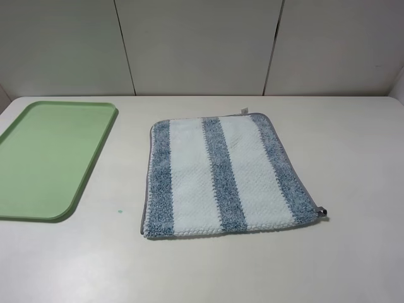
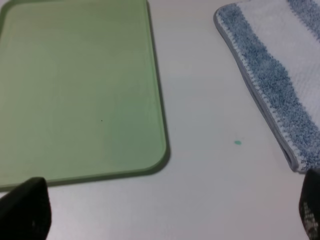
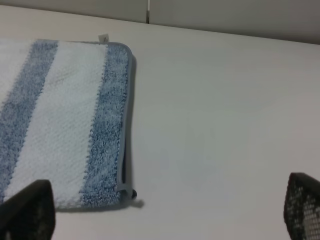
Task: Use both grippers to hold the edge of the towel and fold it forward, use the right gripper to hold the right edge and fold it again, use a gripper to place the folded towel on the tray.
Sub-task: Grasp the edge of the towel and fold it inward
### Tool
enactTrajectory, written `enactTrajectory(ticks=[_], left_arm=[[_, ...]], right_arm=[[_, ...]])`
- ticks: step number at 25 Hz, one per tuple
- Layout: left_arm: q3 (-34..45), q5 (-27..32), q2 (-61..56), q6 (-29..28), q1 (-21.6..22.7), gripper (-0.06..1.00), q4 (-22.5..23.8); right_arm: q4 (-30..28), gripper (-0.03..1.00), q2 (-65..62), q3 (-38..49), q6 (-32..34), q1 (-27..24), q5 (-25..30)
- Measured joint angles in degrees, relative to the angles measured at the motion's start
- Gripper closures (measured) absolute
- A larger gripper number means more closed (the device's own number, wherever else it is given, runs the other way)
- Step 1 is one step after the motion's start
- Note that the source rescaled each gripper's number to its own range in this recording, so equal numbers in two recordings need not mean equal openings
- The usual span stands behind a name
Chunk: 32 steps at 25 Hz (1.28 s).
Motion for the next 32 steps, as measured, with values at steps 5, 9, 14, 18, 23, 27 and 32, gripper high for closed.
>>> enactTrajectory(ticks=[5,9,14,18,23,27,32], left_arm=[[0.00,0.00,0.00,0.00,0.00,-0.06,0.00],[0.00,0.00,0.00,0.00,0.00,-0.06,0.00],[0.00,0.00,0.00,0.00,0.00,-0.06,0.00],[0.00,0.00,0.00,0.00,0.00,-0.06,0.00],[0.00,0.00,0.00,0.00,0.00,-0.06,0.00],[0.00,0.00,0.00,0.00,0.00,-0.06,0.00],[0.00,0.00,0.00,0.00,0.00,-0.06,-1.60]], right_arm=[[0.00,-0.03,0.00,0.00,0.00,0.00,0.00],[0.00,-0.03,0.00,0.00,0.00,0.00,0.05],[0.00,-0.03,0.00,0.00,0.00,0.00,0.05],[0.06,-0.03,0.00,0.00,0.00,0.00,0.05],[0.37,-0.03,0.00,0.00,0.00,0.00,0.05],[0.41,-0.03,0.00,0.00,0.00,0.00,0.05],[0.41,-0.03,0.00,0.00,0.00,0.00,0.05]])
